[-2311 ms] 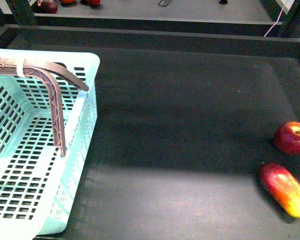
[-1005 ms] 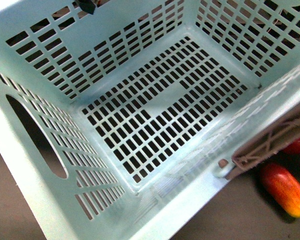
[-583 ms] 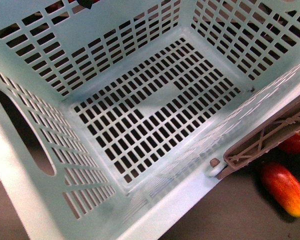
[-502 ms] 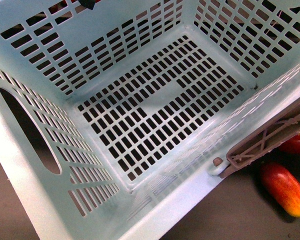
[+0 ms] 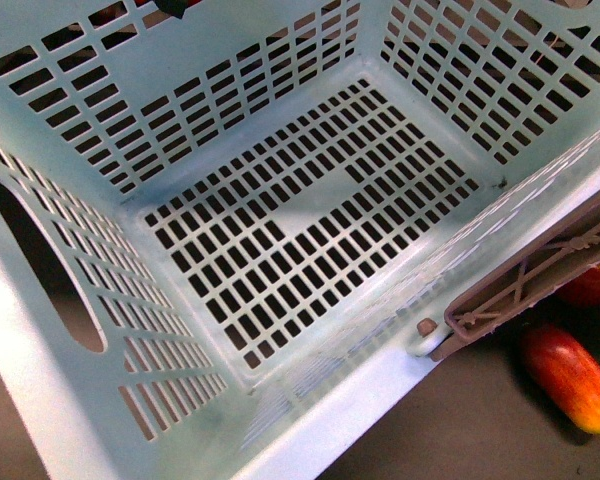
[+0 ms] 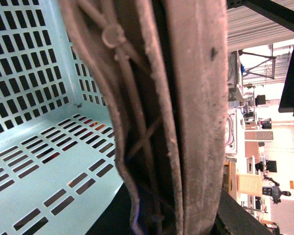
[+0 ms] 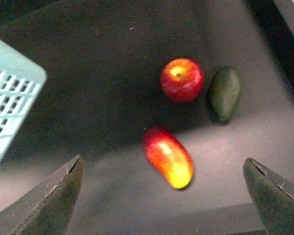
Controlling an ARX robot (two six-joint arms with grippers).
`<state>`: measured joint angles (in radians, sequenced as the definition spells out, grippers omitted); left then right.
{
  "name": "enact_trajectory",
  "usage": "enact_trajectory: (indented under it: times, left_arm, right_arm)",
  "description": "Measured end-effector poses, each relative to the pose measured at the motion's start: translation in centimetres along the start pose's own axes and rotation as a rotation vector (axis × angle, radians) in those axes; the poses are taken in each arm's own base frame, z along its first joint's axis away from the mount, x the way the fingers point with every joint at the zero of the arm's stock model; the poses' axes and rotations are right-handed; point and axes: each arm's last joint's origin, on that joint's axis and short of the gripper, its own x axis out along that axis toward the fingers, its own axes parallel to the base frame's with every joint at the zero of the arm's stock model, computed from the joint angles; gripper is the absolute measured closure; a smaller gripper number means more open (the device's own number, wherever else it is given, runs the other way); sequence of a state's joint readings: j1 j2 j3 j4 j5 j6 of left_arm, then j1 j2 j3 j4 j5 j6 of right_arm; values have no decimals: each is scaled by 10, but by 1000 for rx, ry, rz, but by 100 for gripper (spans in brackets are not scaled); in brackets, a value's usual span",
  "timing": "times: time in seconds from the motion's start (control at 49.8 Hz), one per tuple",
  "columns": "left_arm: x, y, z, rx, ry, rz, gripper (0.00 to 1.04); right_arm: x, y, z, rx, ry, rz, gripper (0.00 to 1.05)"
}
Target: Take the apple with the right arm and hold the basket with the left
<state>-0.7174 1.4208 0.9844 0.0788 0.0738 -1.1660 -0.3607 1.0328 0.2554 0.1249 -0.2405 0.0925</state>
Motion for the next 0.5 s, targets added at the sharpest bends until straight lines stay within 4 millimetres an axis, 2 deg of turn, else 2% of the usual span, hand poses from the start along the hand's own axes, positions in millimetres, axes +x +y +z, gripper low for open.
enact_trajectory:
  times: [0.08,0.181,0.502]
  left_arm:
    - [0,0,0,1,0,0,87]
    - [0,0,0,2,0,0,87]
    - [0,0,0,2,-1,1,87]
  right_arm:
    - [24,-7,9,-43,2,-45,9]
    - [70,-19,16,-107,57,-85,9]
    - [168,-26,-9,-228,274,-136,9]
